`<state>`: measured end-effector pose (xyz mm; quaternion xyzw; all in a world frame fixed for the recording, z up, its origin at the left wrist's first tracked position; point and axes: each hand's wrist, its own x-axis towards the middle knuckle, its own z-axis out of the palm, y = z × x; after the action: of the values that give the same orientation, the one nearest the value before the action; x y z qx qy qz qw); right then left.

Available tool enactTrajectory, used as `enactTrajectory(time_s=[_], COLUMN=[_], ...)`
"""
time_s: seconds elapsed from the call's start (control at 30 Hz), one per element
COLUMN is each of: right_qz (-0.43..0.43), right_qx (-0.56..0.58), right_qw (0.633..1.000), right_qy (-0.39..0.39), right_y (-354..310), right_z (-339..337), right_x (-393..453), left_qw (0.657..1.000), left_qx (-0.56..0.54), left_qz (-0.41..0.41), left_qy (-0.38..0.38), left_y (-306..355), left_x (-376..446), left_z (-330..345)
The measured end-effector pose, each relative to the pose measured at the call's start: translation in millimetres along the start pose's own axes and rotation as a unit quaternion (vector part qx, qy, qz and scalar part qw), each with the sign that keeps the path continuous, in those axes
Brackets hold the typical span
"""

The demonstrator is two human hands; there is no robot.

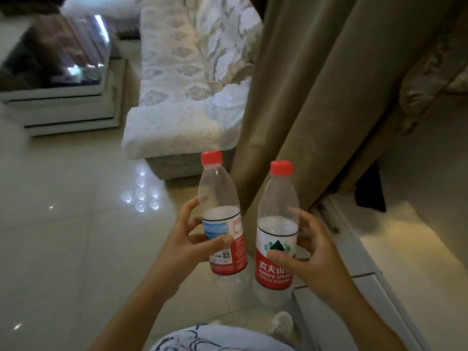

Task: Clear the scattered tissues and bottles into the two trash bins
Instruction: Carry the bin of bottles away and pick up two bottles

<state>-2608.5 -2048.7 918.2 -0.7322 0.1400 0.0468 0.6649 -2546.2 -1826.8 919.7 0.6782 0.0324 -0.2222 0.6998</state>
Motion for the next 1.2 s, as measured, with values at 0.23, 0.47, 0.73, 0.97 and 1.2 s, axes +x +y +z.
enactTrajectory(time_s=[0.23,0.47,0.73,0.97,1.2], right_qz=[-0.03,-0.074,-0.116,-0.103,-0.115], right_qx=[-0.059,-0.113,-0.143,-0.139,-0.172], right_qw=[0.984,0.94,0.897,0.878,0.838], right_qy=[-0.164,-0.312,-0.402,-0.445,-0.504], right_y=[-35.7,-61.1,-85.6,-114.5,-138.6], right_z=[117.1,214.0,325.9,425.3,531.8], right_x=[30.2,68.9,132.9,207.2,244.3], left_qw=[0.989,0.943,0.895,0.864,0.83], left_qx=[-0.029,-0.104,-0.127,-0.128,-0.123], left_qz=[0.052,0.055,0.054,0.051,0.051], left_qy=[0.134,0.312,0.425,0.485,0.541], left_y=[-2.5,-16.1,-1.8,25.0,29.4], left_x=[-54.3,-91.6,-71.7,-38.2,-30.9], left_z=[-110.8,-183.2,-256.7,-348.6,-430.0])
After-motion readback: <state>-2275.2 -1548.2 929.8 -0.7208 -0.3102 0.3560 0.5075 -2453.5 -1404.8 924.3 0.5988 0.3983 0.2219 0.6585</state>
